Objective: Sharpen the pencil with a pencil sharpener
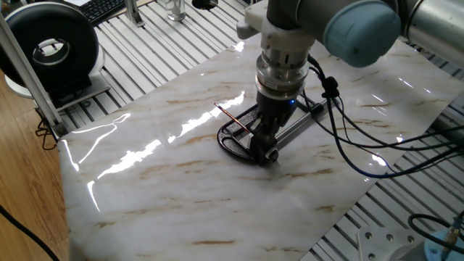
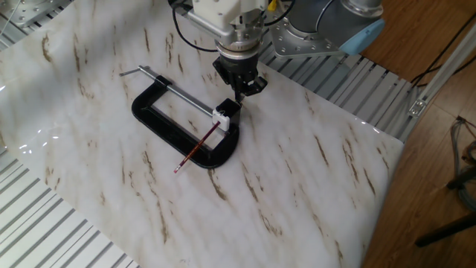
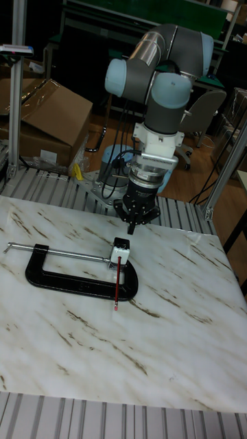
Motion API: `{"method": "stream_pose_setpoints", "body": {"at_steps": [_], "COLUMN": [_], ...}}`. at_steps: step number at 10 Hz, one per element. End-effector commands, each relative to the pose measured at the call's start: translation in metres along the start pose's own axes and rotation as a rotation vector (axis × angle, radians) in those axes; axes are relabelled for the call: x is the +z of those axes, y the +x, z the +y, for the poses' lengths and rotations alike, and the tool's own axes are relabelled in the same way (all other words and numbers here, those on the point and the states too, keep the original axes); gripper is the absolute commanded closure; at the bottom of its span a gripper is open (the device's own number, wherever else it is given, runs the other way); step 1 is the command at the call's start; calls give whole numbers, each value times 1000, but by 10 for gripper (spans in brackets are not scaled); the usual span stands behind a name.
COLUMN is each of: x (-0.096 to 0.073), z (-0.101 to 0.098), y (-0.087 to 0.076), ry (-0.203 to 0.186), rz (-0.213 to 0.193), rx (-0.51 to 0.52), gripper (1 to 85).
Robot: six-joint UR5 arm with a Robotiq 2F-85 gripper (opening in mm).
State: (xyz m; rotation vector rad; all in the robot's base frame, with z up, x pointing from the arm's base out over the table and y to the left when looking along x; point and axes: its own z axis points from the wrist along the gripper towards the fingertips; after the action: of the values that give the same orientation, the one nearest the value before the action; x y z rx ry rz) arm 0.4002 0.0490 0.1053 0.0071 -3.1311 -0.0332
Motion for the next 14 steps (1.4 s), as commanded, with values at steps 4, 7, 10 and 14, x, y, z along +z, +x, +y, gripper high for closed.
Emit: {"method": "stream_pose_setpoints", "body": {"at_steps": [4, 7, 10, 14], "x": [-1, -26, -26, -5], "z": [5, 8, 11, 9], "y": [-5, 18, 23, 26], "ry": [-18, -12, -29, -49], "rz": [-18, -22, -47, -94], "rx": [-32, 1, -30, -76], "gripper": [847, 847, 760, 643]}}
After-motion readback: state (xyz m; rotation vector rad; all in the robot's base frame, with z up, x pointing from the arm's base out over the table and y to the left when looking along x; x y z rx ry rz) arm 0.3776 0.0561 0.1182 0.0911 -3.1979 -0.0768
